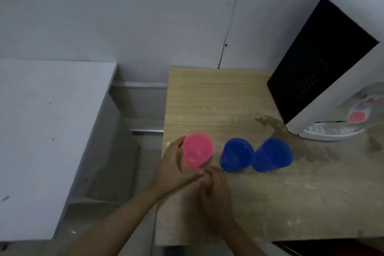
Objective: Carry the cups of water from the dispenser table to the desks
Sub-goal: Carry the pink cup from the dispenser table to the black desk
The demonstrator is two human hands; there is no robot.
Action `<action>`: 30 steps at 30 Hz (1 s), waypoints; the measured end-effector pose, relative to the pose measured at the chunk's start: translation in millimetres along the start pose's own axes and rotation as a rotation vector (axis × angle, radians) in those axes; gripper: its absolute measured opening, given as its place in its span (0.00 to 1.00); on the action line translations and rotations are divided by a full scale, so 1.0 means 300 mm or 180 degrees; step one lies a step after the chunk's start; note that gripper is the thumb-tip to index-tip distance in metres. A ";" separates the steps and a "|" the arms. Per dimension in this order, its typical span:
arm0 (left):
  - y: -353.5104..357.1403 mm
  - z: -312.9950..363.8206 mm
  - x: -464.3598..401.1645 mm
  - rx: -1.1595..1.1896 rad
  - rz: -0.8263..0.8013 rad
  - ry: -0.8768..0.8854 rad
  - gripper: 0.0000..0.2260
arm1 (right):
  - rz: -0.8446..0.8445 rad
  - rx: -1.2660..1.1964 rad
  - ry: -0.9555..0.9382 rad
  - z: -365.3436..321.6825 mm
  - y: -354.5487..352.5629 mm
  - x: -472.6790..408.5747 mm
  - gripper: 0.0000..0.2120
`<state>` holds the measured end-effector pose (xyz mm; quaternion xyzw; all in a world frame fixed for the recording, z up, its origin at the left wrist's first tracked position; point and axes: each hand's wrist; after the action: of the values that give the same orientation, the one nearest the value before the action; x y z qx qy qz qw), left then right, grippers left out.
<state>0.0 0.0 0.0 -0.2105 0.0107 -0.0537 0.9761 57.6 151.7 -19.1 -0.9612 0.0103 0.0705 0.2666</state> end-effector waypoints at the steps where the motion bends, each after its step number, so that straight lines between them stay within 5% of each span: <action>1: 0.006 -0.003 -0.015 0.0134 -0.0080 0.0053 0.45 | 0.0083 -0.0105 0.0114 0.001 0.009 -0.007 0.24; 14: 0.035 0.007 -0.065 0.0436 -0.0051 0.0051 0.37 | 0.0473 -0.0462 0.0822 -0.028 0.078 -0.053 0.21; 19: -0.023 0.033 -0.044 0.0196 -0.0427 0.0210 0.37 | 0.0568 -0.0900 0.0710 -0.092 0.081 -0.081 0.28; 30: -0.182 0.171 0.099 0.0132 -0.0410 0.0441 0.37 | 0.0684 -0.1456 0.0207 -0.254 0.084 -0.020 0.33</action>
<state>26.2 -31.6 69.3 -0.1863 0.0635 -0.1309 0.9717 60.0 91.0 33.5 -0.9916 0.1048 0.0679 0.0328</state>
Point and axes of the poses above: each hand's wrist, its own x-axis away from the middle knuckle, its own y-axis out of the palm, z = x × y, and after that the axes turned 5 degrees about -x, right-handed
